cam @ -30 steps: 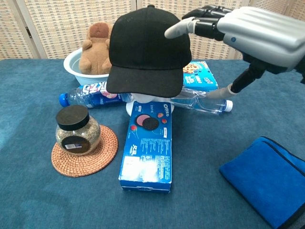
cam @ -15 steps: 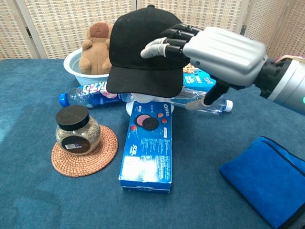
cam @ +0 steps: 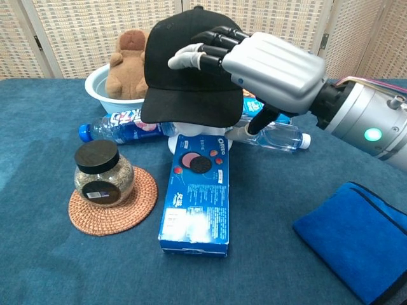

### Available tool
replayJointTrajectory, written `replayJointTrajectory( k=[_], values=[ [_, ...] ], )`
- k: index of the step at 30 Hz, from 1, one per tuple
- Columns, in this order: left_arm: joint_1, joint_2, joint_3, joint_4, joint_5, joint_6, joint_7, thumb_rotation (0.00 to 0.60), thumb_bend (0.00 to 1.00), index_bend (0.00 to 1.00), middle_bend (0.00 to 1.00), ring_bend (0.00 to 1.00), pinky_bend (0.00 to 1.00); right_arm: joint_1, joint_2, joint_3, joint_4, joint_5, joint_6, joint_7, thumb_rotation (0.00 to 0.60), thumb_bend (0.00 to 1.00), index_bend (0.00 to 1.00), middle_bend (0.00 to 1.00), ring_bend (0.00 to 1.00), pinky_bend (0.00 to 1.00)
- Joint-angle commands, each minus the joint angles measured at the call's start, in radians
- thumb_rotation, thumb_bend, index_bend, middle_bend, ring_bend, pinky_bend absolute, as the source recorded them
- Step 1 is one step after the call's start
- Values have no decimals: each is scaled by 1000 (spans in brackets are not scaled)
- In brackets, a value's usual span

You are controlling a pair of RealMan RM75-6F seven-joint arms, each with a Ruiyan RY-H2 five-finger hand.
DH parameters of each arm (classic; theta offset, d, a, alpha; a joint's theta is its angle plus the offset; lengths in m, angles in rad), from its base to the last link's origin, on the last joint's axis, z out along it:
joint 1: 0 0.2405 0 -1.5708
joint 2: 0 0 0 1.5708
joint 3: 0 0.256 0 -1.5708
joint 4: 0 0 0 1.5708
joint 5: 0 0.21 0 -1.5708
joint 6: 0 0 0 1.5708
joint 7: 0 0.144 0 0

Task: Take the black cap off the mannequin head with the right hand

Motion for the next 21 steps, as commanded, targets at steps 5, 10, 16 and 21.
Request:
replayJointTrajectory(
  k=[5,10,16,21],
  values=[
    [1,0,0,4,-2,1,-4,600,201,16,0,1,0,33,-55,-7,94,-1,43,53,600,157,201,160,32,4],
    [3,0,0,6,-4,3,-8,600,202,16,0,1,0,47,-76,-15,139,-7,81,90,600,269,281,198,60,4],
    [2,-1,-1,9,-5,1,-9,600,202,16,0,1,0,55,-96,-23,181,-15,138,126,600,355,485,257,92,4],
    [-1,-4,-2,10,-4,-3,-8,600,202,16,0,1,0,58,-103,-31,211,-20,177,142,600,393,656,302,114,4]
  ],
)
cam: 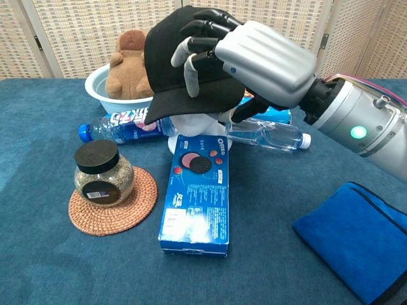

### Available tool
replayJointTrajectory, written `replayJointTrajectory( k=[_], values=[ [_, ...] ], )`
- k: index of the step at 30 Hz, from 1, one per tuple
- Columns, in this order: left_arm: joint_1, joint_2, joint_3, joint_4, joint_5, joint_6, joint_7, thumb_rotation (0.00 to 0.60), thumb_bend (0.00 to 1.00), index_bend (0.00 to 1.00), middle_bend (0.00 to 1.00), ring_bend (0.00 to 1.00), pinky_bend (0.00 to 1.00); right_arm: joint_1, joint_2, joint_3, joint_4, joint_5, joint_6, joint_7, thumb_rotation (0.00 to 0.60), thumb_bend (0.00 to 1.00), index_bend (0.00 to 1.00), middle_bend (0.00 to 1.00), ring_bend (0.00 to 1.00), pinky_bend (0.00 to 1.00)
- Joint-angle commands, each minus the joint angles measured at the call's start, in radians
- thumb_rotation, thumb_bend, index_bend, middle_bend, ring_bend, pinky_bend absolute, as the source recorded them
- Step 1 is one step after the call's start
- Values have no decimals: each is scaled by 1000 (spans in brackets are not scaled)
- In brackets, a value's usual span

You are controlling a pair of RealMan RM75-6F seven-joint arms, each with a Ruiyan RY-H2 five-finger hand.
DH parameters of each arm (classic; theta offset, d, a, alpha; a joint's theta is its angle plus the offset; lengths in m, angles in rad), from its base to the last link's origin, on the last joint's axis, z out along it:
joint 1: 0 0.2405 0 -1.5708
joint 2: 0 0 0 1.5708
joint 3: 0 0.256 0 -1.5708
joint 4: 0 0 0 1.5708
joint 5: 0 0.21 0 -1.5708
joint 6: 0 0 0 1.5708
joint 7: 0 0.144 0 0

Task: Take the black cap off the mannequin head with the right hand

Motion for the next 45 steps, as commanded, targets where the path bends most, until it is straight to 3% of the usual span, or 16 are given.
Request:
replayJointTrajectory(
  k=[1,12,21,45],
  values=[
    [-1,-1,0,0,0,-1,1,600,202,16,0,1,0,2,-4,-4,12,-1,17,10,600,396,680,310,118,4],
    [-1,0,0,-4,0,-1,8,600,202,17,0,1,0,9,-17,8,30,29,63,39,600,399,833,420,180,4],
    [-3,2,1,-9,3,-2,10,600,202,16,0,2,0,21,-8,37,18,50,99,29,600,399,892,458,214,4],
    [-2,2,7,-5,11,-2,-15,600,201,16,0,1,0,82,4,160,15,170,94,13,600,399,904,478,239,4]
  ],
)
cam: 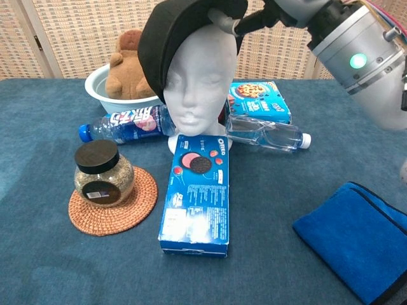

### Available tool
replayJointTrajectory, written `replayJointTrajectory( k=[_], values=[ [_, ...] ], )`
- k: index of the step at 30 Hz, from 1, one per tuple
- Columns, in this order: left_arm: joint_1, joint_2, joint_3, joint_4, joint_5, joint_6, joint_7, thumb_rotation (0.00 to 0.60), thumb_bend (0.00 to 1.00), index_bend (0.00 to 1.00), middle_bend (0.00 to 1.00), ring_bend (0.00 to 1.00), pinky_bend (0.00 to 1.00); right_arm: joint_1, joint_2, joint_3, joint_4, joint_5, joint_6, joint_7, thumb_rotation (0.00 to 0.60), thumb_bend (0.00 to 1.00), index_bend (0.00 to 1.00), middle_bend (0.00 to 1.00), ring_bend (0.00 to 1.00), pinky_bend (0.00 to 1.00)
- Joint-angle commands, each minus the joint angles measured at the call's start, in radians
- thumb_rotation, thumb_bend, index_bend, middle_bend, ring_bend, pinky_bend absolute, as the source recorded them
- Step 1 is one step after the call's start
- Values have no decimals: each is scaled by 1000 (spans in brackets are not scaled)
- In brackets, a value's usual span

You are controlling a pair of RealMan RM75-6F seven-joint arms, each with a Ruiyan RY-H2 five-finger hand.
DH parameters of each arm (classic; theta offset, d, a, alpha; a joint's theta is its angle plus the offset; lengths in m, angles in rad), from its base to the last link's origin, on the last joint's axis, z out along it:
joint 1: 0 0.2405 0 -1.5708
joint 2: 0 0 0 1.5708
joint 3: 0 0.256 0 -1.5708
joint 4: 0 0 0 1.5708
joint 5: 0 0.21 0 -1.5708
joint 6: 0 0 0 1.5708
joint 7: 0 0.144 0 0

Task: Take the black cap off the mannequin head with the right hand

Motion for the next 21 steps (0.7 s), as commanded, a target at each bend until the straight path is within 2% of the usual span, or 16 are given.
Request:
replayJointTrajectory(
  k=[1,21],
  values=[
    [0,0,1,0,1,-1,0,600,201,16,0,1,0,11,0,16,1,19,-9,0,600,399,906,479,239,4],
    [4,11,2,-6,4,7,6,600,202,17,0,1,0,121,-33,136,83,144,-59,-37,600,399,917,481,240,4]
  ],
)
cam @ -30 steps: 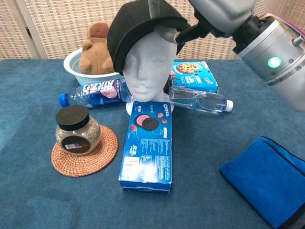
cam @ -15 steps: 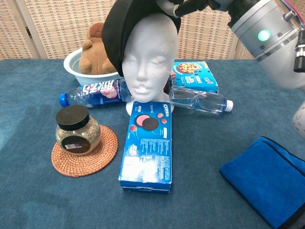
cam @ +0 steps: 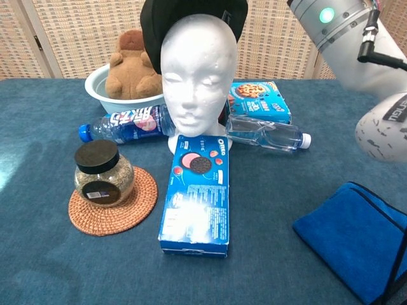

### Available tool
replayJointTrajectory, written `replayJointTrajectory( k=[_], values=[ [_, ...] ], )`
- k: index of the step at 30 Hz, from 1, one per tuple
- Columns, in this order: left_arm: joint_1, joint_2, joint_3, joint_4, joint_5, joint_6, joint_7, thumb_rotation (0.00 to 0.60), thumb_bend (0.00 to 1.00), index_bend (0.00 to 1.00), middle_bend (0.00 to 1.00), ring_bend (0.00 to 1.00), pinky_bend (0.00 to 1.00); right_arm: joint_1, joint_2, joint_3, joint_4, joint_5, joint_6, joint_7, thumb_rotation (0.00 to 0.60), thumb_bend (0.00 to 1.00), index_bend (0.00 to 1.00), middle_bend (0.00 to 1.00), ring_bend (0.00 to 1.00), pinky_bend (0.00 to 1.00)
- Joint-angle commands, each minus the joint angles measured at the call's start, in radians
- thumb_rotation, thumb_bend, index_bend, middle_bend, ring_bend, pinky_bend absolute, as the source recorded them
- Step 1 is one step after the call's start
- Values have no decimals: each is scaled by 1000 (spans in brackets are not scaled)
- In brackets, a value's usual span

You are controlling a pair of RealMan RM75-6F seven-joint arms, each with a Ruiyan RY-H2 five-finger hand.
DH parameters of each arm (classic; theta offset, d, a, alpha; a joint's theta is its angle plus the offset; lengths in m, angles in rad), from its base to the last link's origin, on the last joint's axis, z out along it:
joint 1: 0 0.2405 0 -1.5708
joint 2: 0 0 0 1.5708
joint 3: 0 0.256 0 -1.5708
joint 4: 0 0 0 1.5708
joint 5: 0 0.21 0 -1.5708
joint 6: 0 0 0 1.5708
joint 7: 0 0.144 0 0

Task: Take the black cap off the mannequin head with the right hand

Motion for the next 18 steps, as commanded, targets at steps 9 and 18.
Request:
replayJointTrajectory(
  k=[9,18],
  values=[
    [0,-2,0,9,-2,-2,-13,600,202,16,0,1,0,33,26,53,70,35,62,-6,600,399,917,488,246,4],
    [-1,1,-1,15,2,-1,-22,600,202,16,0,1,0,-36,129,39,11,46,126,-28,600,399,917,488,247,4]
  ],
)
